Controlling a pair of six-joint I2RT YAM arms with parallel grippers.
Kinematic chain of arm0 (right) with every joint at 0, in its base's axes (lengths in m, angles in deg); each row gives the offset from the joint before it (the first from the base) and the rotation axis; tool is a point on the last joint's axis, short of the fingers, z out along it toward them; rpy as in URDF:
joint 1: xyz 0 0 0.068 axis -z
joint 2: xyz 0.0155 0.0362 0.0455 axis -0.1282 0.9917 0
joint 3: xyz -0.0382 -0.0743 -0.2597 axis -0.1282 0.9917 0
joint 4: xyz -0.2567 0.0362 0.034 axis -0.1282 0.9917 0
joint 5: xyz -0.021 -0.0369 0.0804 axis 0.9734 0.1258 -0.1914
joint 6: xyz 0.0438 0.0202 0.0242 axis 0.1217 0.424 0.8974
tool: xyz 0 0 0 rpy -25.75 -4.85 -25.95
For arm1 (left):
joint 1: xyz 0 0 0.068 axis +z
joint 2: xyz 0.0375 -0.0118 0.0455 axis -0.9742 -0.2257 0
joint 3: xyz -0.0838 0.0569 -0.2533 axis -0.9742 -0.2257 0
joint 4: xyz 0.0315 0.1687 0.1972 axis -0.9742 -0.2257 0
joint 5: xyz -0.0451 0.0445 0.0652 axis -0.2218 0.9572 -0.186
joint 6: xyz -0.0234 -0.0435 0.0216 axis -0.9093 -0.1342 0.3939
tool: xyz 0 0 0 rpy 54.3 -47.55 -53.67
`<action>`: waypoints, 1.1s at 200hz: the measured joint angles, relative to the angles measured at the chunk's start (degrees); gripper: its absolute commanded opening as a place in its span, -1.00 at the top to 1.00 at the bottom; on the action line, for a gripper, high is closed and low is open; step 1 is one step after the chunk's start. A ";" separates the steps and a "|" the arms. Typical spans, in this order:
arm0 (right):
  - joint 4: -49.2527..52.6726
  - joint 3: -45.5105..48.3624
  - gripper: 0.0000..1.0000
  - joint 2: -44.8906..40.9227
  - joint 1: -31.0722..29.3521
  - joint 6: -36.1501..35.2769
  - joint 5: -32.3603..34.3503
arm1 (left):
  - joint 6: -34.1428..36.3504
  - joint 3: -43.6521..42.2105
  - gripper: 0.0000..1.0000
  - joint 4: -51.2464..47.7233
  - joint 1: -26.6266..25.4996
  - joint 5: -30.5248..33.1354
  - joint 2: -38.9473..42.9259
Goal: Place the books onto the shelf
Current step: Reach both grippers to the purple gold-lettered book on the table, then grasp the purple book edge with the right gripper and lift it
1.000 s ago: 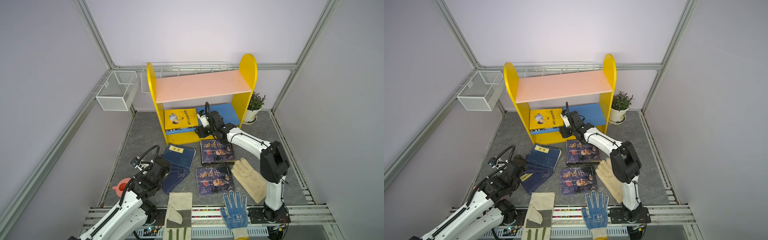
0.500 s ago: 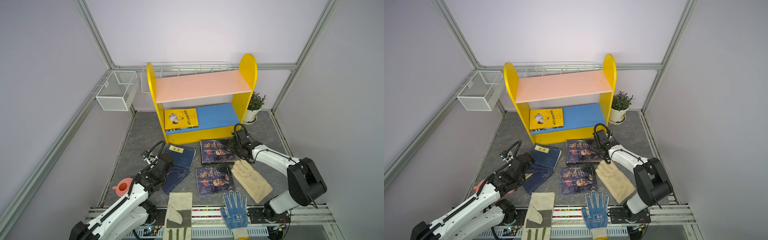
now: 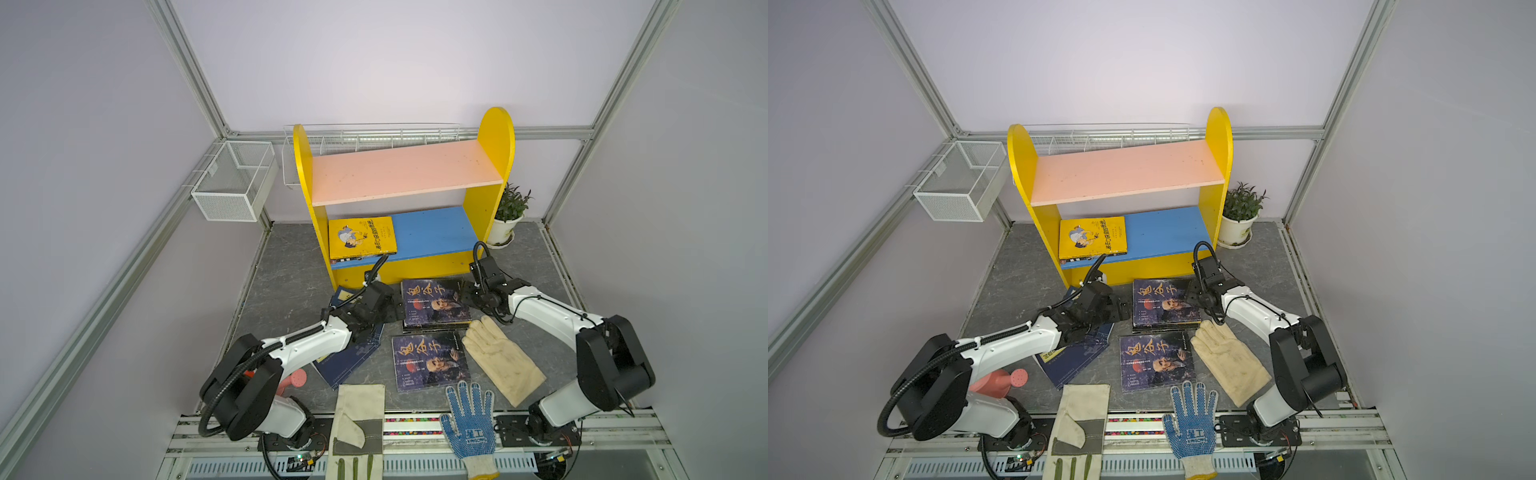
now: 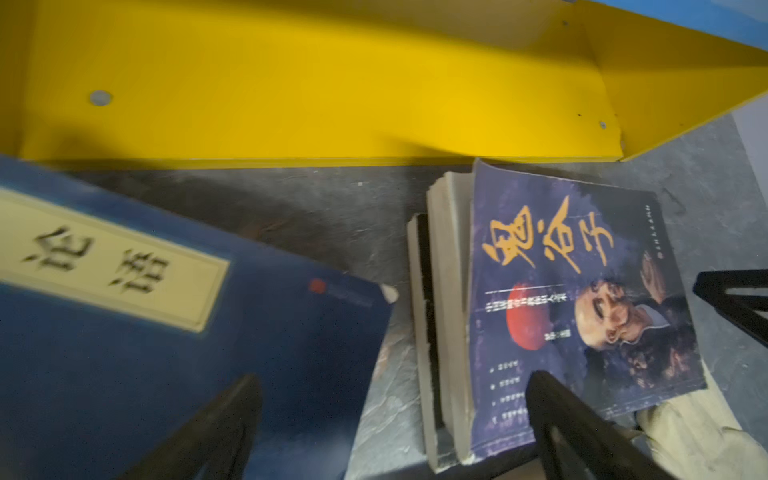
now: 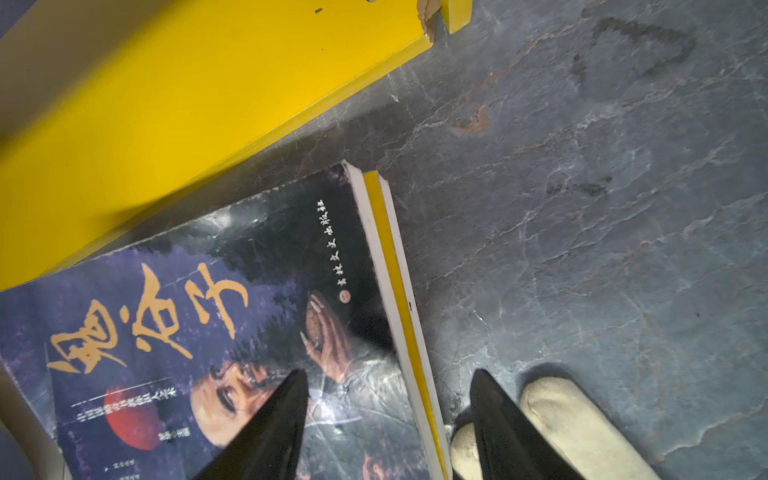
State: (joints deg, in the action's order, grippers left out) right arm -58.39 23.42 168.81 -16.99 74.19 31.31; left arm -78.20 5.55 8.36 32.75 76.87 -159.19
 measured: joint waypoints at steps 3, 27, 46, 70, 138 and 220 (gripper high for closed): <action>0.02 0.00 -0.25 0.00 0.00 -0.17 -0.22 | 0.26 0.33 -0.99 0.24 0.00 -0.57 -0.59; 0.09 0.00 -0.20 0.04 0.00 -2.40 -1.86 | 2.27 2.54 -0.99 1.33 0.00 -4.85 -5.79; 0.00 0.00 -0.16 0.48 0.00 -3.72 -3.39 | 2.93 3.96 -0.99 1.46 -0.02 -6.60 -8.59; -0.04 -0.13 -0.08 2.25 0.00 -5.09 -5.66 | 2.86 4.02 -0.99 2.27 0.13 -7.98 -9.16; -1.60 -1.92 0.01 4.35 -1.33 -10.10 -13.35 | 0.76 1.55 -0.90 6.97 3.39 -12.55 -9.16; -2.89 -4.33 -0.02 7.74 0.83 -9.99 -18.01 | -2.34 -0.02 -0.41 8.52 5.64 -13.05 -9.16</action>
State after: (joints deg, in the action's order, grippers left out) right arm -61.28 19.09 176.54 -16.16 64.20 13.30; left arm -80.54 5.53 16.89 38.39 63.82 -168.35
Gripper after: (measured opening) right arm 0.513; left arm 0.718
